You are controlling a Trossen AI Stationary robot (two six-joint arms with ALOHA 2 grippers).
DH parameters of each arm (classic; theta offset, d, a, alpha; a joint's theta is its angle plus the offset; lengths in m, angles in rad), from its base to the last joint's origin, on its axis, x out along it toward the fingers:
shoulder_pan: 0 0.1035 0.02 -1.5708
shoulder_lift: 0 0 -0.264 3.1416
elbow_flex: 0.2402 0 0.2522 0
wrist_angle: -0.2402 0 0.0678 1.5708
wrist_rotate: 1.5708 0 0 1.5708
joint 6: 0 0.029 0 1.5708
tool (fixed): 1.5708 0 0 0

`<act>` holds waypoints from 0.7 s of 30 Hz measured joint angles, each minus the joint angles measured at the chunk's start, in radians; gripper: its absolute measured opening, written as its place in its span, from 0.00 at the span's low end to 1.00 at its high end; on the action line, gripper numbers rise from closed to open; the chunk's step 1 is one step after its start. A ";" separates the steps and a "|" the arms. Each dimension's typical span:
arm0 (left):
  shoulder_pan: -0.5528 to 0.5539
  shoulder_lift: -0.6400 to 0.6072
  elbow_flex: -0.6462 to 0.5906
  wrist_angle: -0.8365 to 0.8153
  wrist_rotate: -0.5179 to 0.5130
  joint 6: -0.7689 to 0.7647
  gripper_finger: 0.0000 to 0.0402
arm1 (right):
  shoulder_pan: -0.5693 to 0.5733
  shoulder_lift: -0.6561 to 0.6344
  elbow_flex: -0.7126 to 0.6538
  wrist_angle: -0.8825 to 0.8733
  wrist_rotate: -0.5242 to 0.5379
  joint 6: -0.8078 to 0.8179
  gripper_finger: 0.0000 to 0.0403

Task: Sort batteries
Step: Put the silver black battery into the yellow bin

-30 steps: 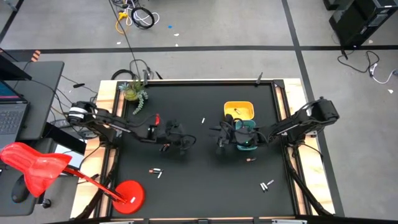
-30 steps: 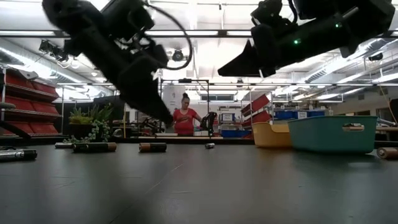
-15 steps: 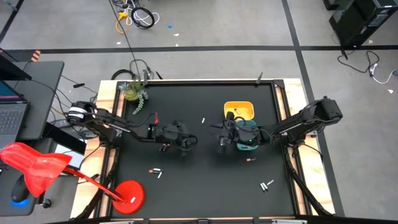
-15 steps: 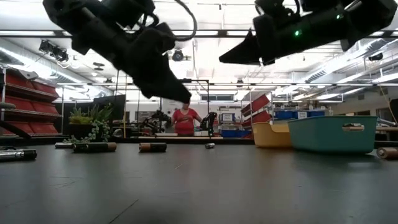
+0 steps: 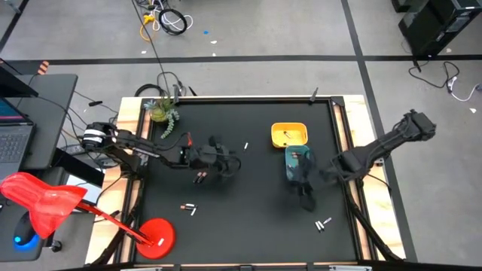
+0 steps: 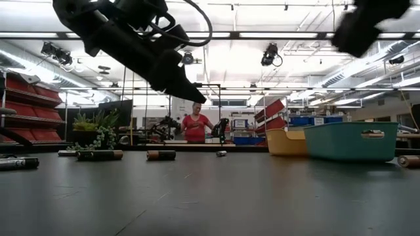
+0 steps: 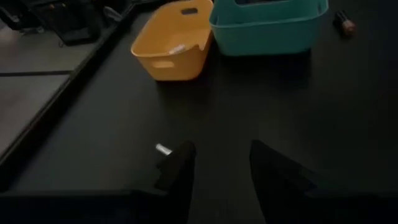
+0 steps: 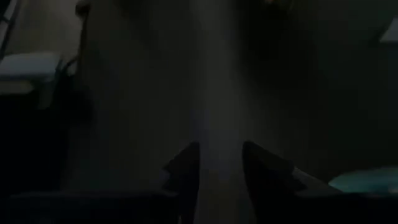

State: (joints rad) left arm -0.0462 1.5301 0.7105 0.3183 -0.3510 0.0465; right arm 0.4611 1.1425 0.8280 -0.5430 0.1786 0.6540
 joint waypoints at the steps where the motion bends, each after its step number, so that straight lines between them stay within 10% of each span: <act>1: 0.004 0.000 0.000 0.007 0.000 0.002 0.39 | 0.028 0.019 0.006 -0.025 -0.018 0.070 0.32; 21: 0.079 0.001 0.000 0.143 0.112 0.181 0.39 | 0.350 0.482 0.188 -0.171 -0.309 1.066 0.32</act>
State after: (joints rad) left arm 0.0324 1.5307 0.7105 0.4615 -0.2393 0.2279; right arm 0.8107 1.6241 1.0157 -0.7137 -0.1309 1.7201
